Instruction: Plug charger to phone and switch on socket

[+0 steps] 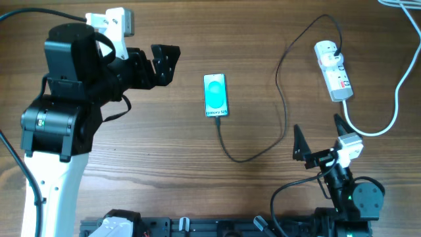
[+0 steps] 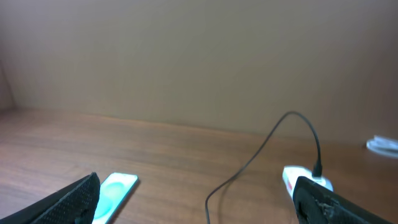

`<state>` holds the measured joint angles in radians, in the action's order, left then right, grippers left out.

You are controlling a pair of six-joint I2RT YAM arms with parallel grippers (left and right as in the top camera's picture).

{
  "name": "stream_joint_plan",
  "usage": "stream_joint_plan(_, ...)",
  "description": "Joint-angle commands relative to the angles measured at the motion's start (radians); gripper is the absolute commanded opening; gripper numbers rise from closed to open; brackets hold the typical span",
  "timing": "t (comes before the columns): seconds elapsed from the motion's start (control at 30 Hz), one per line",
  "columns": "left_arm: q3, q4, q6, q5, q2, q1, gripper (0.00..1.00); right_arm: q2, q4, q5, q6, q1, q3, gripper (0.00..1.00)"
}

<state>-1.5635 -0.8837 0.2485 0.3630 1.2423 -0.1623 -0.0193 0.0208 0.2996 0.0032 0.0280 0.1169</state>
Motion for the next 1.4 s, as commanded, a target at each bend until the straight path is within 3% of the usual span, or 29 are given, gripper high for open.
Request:
stream_joint_plan(0.0,-0.001,0.002,-0.006,-0.009,-0.009,0.002,1.00,0.016,-0.077,0.012,-0.082,-0.022,-0.055,1.00)
stream_joint_plan(0.1,-0.001,0.002,-0.006,-0.010,-0.009,0.002,1.00,0.016,-0.165,-0.037,-0.071,-0.022,-0.114,1.00)
stream_joint_plan(0.3,-0.001,0.002,-0.006,-0.009,-0.009,0.002,1.00,0.016,-0.119,-0.147,-0.068,-0.022,-0.112,1.00)
stream_joint_plan(0.47,-0.001,0.002,-0.006,-0.010,-0.009,0.002,1.00,0.016,-0.022,-0.247,0.026,-0.022,-0.112,1.00)
stream_joint_plan(0.9,-0.001,0.002,-0.006,-0.009,-0.009,0.002,1.00,0.016,-0.019,-0.247,-0.074,-0.021,-0.112,1.00)
stream_joint_plan(1.37,-0.001,0.002,-0.006,-0.010,-0.009,0.002,1.00,0.016,-0.019,-0.247,-0.001,-0.021,-0.112,1.00)
